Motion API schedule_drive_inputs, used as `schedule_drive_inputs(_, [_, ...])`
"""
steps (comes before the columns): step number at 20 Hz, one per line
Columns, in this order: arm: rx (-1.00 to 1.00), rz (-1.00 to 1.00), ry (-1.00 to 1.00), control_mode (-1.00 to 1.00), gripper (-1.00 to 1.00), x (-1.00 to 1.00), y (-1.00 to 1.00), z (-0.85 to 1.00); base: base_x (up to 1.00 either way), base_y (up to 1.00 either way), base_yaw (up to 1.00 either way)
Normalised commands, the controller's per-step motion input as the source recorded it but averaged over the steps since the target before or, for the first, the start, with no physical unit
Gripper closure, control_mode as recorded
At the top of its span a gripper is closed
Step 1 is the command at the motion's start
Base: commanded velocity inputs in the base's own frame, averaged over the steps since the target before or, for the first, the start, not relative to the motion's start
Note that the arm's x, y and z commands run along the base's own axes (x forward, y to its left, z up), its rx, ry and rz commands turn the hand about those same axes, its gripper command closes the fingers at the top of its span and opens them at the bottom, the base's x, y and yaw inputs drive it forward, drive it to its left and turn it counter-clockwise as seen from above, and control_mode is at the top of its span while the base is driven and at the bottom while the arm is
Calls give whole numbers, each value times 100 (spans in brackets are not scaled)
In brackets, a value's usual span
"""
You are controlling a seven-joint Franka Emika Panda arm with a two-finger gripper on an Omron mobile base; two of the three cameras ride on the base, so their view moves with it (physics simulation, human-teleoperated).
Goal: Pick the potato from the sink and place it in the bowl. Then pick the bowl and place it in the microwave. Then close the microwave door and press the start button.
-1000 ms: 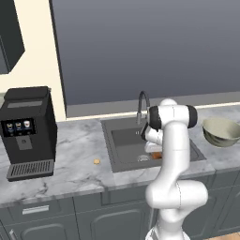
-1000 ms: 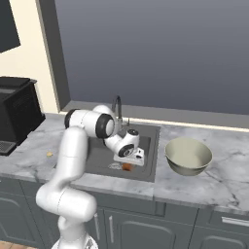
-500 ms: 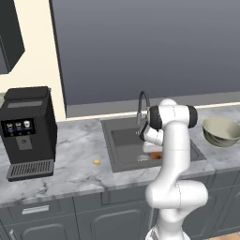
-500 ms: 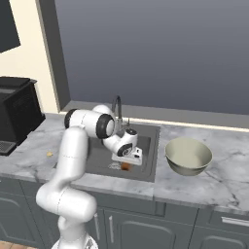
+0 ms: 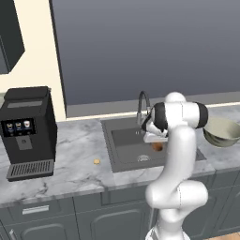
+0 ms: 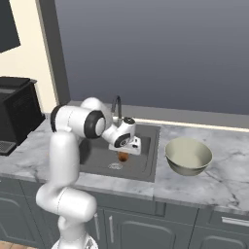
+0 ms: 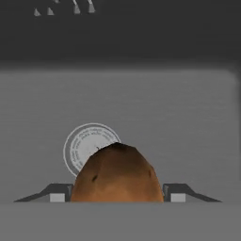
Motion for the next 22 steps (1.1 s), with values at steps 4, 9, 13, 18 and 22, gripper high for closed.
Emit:
schedule_drive_inputs(4, [0, 0, -16, -100, 100, -10, -1, 100, 0, 0, 0])
schedule_drive_inputs(9, [-1, 0, -10, -100, 100, -13, -4, 95, 0, 0, 0])
schedule_drive_inputs(13, [-7, 0, -6, -100, 100, -30, -19, 77, 0, 0, 0])
schedule_drive_inputs(18, [-13, 0, -7, -100, 100, -50, -31, 67, 0, 0, 0])
schedule_drive_inputs(22, [-6, 0, 0, -100, 100, -51, -40, 84, 0, 0, 0])
